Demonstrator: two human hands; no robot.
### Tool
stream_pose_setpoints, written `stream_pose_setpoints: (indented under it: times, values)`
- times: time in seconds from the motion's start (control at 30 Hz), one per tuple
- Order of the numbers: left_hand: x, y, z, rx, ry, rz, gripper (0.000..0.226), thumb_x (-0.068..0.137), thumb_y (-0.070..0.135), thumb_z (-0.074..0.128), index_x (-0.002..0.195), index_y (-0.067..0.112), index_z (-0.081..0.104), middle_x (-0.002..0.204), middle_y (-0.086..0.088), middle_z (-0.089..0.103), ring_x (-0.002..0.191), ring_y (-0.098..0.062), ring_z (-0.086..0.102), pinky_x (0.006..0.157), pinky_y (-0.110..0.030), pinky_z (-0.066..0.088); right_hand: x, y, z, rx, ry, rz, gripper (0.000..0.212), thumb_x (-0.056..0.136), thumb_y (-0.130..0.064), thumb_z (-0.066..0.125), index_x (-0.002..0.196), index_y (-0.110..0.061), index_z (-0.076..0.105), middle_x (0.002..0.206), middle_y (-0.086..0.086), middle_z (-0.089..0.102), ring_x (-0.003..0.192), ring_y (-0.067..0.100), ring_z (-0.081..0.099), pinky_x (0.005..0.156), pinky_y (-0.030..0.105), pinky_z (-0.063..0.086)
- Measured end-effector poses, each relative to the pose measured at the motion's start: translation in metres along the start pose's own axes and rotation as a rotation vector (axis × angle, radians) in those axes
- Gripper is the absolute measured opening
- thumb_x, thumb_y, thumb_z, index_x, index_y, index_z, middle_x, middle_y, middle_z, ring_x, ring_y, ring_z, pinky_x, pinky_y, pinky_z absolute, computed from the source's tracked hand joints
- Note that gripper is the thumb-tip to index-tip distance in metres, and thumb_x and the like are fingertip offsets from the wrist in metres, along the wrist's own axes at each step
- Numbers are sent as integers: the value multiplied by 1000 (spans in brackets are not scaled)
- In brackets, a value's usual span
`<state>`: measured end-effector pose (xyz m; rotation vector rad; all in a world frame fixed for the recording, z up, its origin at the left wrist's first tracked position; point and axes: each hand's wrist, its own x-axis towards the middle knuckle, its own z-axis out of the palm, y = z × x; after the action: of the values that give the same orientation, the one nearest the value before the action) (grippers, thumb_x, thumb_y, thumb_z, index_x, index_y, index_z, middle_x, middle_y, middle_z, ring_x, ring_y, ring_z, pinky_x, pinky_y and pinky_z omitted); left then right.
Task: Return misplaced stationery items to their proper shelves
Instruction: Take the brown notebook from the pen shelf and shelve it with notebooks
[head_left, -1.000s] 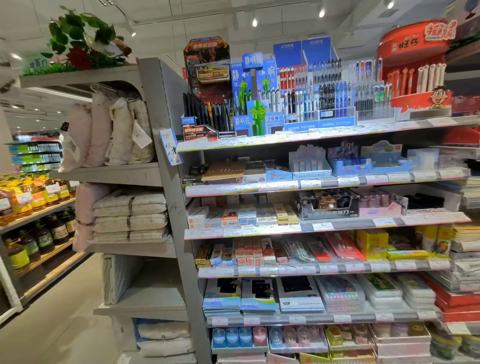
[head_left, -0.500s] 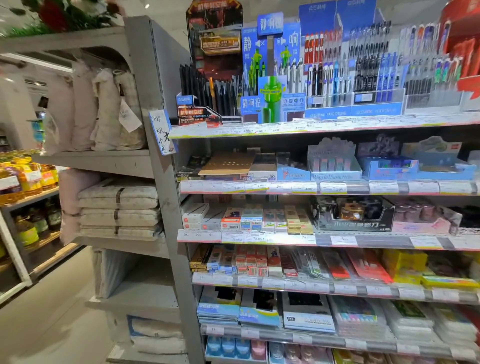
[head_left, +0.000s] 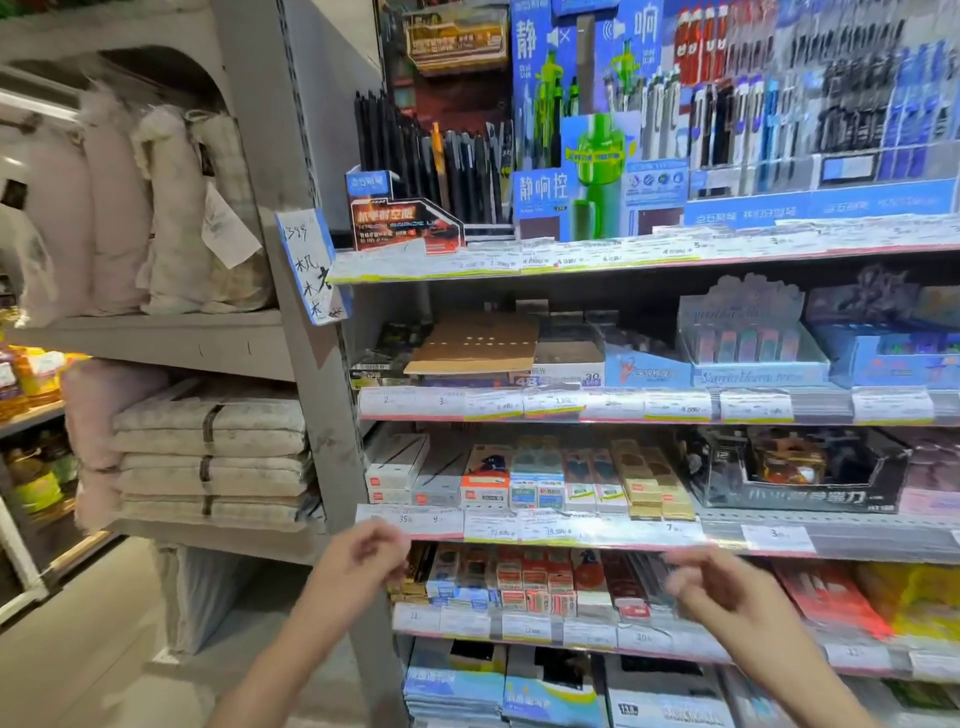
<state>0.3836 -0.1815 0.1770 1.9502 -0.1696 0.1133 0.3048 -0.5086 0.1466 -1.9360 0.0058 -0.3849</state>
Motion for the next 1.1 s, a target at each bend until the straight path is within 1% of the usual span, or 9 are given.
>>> stream_pose_setpoints:
  times: [0.07, 0.23, 0.37, 0.57, 0.63, 0.77, 0.87, 0.93, 1.1]
  values:
    - [32, 16, -5, 33, -23, 75, 10, 87, 9, 58, 79, 9, 64, 65, 1, 63, 63, -8, 60, 62, -18, 47, 30, -17, 11, -32, 29, -37, 17, 80, -8, 66, 83, -24, 67, 68, 8, 64, 64, 18, 56, 60, 17, 44]
    - [101, 52, -10, 67, -13, 227, 7, 86, 5, 58, 84, 2, 64, 70, -7, 62, 58, -4, 60, 56, -12, 48, 100, -53, 31, -59, 33, -128, 12, 82, -8, 64, 90, -17, 66, 74, 12, 67, 70, 24, 60, 59, 13, 43]
    - [154, 69, -10, 66, -1, 274, 11, 85, 5, 59, 78, 14, 62, 74, -13, 60, 65, -18, 58, 63, -25, 47, 154, -75, 43, -76, 30, -173, 12, 84, -10, 61, 89, -20, 64, 76, 4, 65, 72, 17, 60, 66, 18, 46]
    - [215, 83, -1, 247, 199, 279, 10, 80, 10, 60, 89, 11, 65, 75, -3, 61, 68, -15, 56, 58, -19, 42, 230, -99, 55, -347, 128, -212, 19, 84, -21, 58, 101, -18, 67, 90, -5, 64, 81, 13, 60, 63, 23, 43]
    - [232, 87, 2, 367, 252, 279, 19, 80, 13, 59, 98, 9, 66, 81, -3, 64, 74, -15, 59, 61, -20, 43, 251, -102, 58, -478, 150, -179, 23, 83, -26, 58, 102, -19, 67, 94, -4, 67, 91, 16, 61, 74, 27, 47]
    - [263, 89, 3, 594, 294, 207, 41, 79, 28, 62, 113, 5, 62, 104, -11, 68, 97, -27, 62, 79, -32, 49, 283, -106, 70, -727, 151, -78, 37, 83, -41, 51, 101, -13, 68, 105, 5, 70, 99, 27, 61, 88, 38, 41]
    - [278, 94, 6, 725, 216, 102, 51, 80, 42, 63, 111, 2, 58, 100, -12, 64, 91, -28, 60, 69, -33, 47, 298, -107, 75, -832, 71, 46, 49, 84, -53, 43, 97, -10, 63, 104, 8, 67, 99, 30, 59, 89, 39, 41]
    - [283, 96, 8, 703, 157, 27, 57, 79, 47, 64, 111, 1, 55, 96, -11, 59, 88, -26, 56, 67, -33, 43, 305, -107, 78, -859, 0, 95, 50, 83, -57, 39, 94, -12, 58, 104, 9, 64, 99, 31, 58, 90, 39, 44]
    - [293, 94, 4, 434, 126, -111, 70, 65, 38, 80, 119, 1, 54, 114, -17, 63, 102, -32, 61, 70, -33, 47, 312, -107, 84, -735, -92, 150, 36, 82, -49, 46, 86, -15, 55, 93, 6, 58, 94, 26, 57, 94, 42, 47]
